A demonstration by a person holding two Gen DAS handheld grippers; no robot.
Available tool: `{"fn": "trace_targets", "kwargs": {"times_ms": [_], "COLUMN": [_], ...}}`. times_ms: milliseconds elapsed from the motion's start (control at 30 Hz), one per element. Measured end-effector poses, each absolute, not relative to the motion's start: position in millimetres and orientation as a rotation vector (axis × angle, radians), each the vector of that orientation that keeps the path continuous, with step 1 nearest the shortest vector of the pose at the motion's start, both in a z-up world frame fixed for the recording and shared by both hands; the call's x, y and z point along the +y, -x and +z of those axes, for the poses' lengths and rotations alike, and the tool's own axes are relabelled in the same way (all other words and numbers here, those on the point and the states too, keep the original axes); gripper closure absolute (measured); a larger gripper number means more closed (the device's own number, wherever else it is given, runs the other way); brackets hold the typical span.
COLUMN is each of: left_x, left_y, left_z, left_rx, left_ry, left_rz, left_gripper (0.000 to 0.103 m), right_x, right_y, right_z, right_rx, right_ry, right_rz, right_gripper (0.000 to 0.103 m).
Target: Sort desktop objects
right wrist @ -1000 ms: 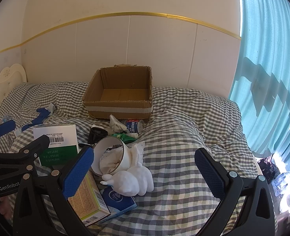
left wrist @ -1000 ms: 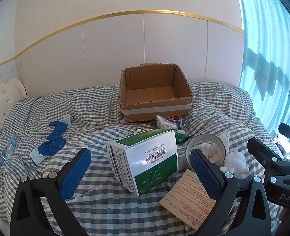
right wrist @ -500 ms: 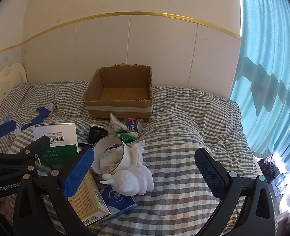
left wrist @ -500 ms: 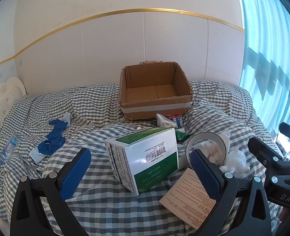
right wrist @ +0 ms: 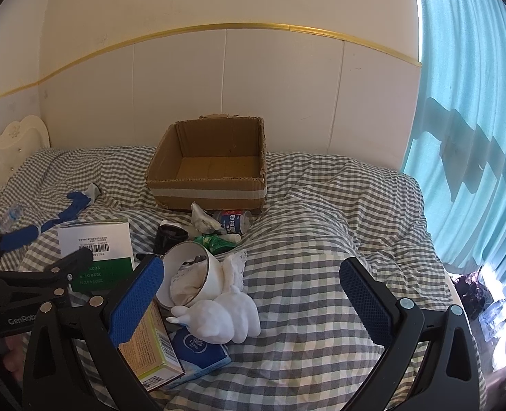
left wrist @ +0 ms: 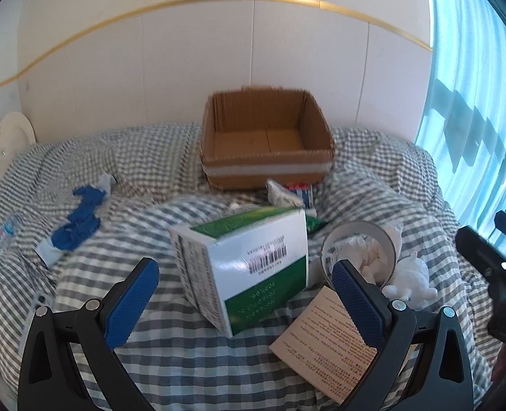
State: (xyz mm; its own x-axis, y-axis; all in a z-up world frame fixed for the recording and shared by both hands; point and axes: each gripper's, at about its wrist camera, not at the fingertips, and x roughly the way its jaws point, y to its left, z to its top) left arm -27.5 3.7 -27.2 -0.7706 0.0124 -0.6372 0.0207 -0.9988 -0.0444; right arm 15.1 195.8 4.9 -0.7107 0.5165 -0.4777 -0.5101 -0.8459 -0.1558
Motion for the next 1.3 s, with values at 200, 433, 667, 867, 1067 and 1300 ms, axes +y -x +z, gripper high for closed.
{"fn": "trace_targets", "kwargs": {"times_ms": [200,433,667,867,1067,1300], "left_x": [18,34,-1,8,34,8], "left_y": [46,55,68,65,89,98], "left_z": [-43,-48,-53,-46,-54,-63], "left_rx": [0.101,-0.026,0.205,0.268,0.025,0.148], "left_ry": [-1.206,-1.150,-1.122,-1.126,-1.126,-1.115], "left_rz": [-2.933,-2.818,-2.736,-2.765,-2.652,-2.669], "left_gripper": [0.000,0.000,0.000,0.000,0.000,0.000], "right_x": [210,221,215,216,218,213], "right_y": [-16,-15,-10,-6,-4,8], "right_z": [-2,-10,-14,-19,-23,-35], "right_rx": [0.032,0.075,0.049,0.043,0.052,0.046], "right_ry": [0.725,0.767,0.789,0.813,0.835,0.929], "right_rz": [2.479,2.461,2.457,2.444,2.432,2.495], "right_gripper": [0.000,0.000,0.000,0.000,0.000,0.000]}}
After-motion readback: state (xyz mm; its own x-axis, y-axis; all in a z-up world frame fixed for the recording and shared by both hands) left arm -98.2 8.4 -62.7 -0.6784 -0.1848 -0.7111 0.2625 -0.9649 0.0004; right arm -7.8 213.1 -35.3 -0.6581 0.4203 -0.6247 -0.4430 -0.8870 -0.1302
